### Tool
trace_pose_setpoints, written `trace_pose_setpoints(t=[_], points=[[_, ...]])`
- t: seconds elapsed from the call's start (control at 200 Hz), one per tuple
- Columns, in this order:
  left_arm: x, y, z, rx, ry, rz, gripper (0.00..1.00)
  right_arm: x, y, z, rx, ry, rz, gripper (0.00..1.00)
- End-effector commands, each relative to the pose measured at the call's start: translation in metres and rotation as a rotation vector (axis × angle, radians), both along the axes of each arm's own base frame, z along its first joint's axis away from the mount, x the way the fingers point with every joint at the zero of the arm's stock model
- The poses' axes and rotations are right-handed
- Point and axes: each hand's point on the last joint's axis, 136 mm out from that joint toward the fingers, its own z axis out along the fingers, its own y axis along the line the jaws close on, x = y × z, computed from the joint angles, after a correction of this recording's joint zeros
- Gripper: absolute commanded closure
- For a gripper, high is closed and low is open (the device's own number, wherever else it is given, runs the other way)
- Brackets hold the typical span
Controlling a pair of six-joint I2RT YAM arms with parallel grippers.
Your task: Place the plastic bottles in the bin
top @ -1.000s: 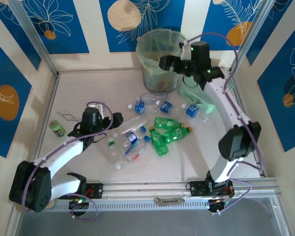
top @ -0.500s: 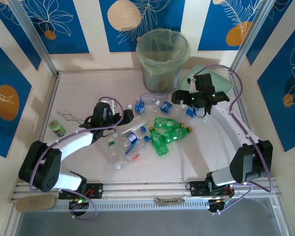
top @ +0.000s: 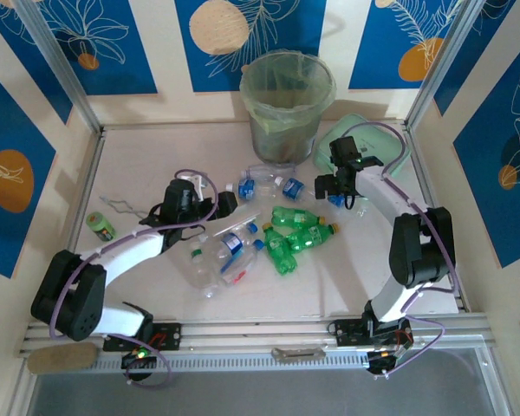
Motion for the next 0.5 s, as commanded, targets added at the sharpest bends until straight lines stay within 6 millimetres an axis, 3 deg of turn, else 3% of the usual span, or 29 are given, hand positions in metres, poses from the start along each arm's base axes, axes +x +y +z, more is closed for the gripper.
trace_pose_setpoints(t=[0.0, 0.23, 0.495], points=[[-0.004, 0.0, 0.002, 0.002, -0.003, 0.002, 0.0, 0.009, -0.013, 0.003, -0.06, -0.007, 0.005, 0.01], [-0.003, -0.001, 0.005, -0.003, -0.011, -0.001, 0.0, 0.01, -0.021, -0.018, -0.116, 0.051, 0.018, 0.01], [-0.004, 0.0, 0.005, -0.006, -0.008, 0.0, 0.0, 0.011, -0.018, -0.037, -0.068, 0.099, 0.019, 0.01]])
